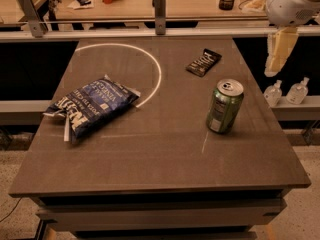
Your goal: Move rxbar chocolate near blue chip bag
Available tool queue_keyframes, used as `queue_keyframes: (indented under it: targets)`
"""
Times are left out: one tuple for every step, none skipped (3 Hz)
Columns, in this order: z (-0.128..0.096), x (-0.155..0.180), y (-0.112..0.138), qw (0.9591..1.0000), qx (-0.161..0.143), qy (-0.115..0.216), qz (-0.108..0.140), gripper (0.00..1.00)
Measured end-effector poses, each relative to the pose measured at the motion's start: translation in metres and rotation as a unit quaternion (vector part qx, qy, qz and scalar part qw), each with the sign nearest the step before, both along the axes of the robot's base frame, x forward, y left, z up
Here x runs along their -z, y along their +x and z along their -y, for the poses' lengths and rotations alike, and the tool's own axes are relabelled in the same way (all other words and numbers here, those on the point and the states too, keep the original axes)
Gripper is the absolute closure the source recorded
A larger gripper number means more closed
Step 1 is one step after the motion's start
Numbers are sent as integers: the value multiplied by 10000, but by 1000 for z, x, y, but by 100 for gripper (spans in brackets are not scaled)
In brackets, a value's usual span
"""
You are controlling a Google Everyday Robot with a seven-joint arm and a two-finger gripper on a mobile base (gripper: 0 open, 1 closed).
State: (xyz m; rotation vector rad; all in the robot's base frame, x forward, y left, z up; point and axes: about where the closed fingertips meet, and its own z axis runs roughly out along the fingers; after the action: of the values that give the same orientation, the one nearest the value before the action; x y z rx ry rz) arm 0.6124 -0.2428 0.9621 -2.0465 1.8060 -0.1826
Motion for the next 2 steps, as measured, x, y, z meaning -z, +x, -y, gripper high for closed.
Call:
queue_keyframes:
  targets:
    - [-4, 6, 27, 9987, -458, -124, 177, 0]
    - [-15, 12, 47, 9936, -914, -547, 388, 0]
